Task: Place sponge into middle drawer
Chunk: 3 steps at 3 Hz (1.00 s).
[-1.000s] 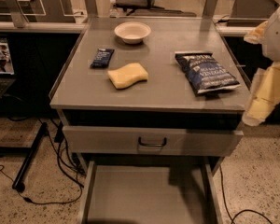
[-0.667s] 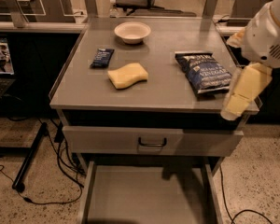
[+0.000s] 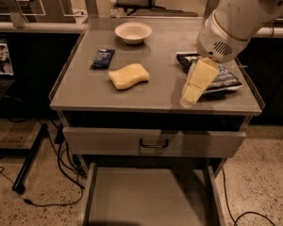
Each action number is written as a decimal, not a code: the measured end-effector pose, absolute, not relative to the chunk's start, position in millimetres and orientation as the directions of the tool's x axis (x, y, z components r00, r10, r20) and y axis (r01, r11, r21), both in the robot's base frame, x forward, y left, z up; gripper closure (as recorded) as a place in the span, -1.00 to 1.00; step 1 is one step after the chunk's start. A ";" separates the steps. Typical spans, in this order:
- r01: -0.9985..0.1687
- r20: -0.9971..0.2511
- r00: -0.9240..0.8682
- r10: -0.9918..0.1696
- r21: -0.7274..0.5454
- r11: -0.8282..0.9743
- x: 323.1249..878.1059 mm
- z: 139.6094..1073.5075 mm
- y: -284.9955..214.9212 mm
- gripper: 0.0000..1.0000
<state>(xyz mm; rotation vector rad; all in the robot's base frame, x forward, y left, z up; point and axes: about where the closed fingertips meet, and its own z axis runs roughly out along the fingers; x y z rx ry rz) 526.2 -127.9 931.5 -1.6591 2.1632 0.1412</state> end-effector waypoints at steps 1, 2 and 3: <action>-0.960 -0.347 -0.168 -0.923 -0.156 0.233 546.5 914.4 -92.6 -1.00; -0.962 -0.342 -0.156 -0.926 -0.159 0.221 548.3 913.7 -86.9 -1.00; -0.968 -0.371 -0.148 -0.917 -0.136 0.211 546.2 905.4 -84.8 -1.00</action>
Offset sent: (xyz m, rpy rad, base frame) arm 0.0179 0.0309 -0.0147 -0.0238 0.0158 0.0441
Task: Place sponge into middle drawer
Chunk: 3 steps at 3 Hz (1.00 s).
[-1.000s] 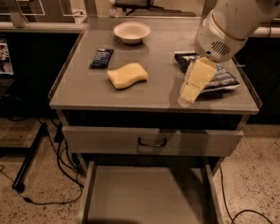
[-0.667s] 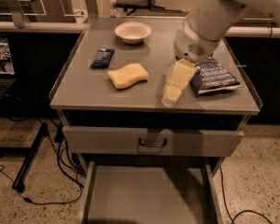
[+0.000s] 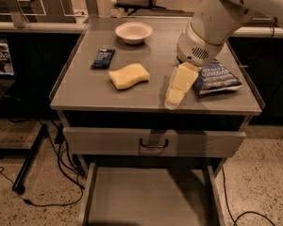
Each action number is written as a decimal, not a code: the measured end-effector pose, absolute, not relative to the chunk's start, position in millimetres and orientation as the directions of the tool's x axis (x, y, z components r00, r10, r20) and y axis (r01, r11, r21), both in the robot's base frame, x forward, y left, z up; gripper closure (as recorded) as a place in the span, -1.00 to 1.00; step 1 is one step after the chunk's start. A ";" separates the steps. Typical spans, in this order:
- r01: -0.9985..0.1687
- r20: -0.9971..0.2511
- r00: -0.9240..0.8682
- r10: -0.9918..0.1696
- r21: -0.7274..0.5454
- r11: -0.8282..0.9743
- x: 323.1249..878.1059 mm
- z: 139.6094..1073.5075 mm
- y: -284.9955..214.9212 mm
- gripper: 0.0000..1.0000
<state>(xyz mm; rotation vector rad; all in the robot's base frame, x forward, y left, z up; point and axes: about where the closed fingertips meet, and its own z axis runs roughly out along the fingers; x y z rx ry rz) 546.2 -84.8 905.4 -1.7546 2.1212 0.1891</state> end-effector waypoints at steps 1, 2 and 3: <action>-0.979 -0.502 -0.095 -0.860 -0.109 0.172 554.8 879.7 -75.8 -1.00; -0.985 -0.654 0.017 -0.756 -0.139 0.098 571.7 872.1 -65.3 -1.00; -0.976 -0.700 0.141 -0.700 -0.219 0.022 592.6 881.4 -53.6 -1.00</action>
Offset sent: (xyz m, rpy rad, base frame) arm 0.0436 0.0240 -0.0325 0.5522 -0.1745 0.3609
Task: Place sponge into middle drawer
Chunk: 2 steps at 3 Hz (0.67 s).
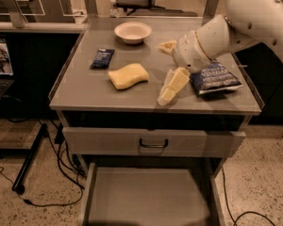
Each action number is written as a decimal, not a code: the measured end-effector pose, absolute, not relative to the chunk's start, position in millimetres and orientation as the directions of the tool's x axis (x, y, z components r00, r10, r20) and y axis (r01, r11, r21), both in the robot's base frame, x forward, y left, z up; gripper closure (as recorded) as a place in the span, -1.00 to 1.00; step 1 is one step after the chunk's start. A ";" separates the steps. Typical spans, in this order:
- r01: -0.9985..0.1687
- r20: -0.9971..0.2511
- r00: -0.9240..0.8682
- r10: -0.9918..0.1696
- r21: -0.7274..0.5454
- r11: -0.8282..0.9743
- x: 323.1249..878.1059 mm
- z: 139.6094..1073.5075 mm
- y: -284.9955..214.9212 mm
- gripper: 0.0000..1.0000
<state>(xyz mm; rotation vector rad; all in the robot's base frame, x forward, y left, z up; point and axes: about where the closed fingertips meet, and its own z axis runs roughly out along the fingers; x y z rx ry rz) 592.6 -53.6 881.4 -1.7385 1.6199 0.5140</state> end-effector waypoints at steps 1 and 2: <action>-0.957 -0.695 0.243 -0.676 -0.284 -0.053 622.7 890.9 -20.2 -1.00; -0.957 -0.695 0.243 -0.676 -0.284 -0.053 622.7 890.8 -20.2 -1.00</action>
Offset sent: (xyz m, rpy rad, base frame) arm 0.0263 0.0278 0.0061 0.0073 -0.0565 0.0710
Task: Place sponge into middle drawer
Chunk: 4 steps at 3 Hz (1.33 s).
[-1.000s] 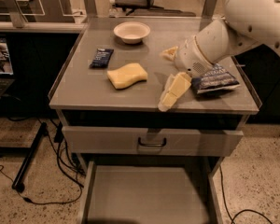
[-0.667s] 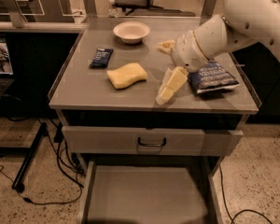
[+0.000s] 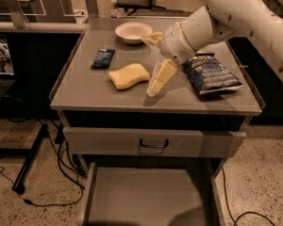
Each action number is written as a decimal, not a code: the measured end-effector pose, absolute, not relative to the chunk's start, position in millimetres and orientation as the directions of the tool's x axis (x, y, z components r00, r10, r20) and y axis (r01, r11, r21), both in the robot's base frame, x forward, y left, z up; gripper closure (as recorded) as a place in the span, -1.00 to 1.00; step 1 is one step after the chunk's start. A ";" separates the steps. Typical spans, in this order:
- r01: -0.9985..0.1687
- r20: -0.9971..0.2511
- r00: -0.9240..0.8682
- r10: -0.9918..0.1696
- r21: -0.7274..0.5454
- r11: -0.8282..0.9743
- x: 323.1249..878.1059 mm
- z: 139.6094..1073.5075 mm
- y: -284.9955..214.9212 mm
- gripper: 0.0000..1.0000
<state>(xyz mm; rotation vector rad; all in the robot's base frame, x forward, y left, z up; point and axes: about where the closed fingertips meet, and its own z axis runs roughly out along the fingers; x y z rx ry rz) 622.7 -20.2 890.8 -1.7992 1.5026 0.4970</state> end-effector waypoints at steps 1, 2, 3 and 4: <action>-0.965 -0.692 0.190 -0.697 -0.263 -0.002 616.0 887.8 -29.3 -1.00; -0.980 -0.702 0.110 -0.703 -0.194 0.040 627.4 870.3 -34.1 -1.00; -0.986 -0.701 0.081 -0.709 -0.158 0.044 647.6 859.8 -32.6 -1.00; -0.992 -0.723 0.074 -0.687 -0.127 0.028 667.6 850.0 -26.9 -1.00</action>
Offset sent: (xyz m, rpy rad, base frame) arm 0.0261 -0.0245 -0.0418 -0.0080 0.1816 -0.1616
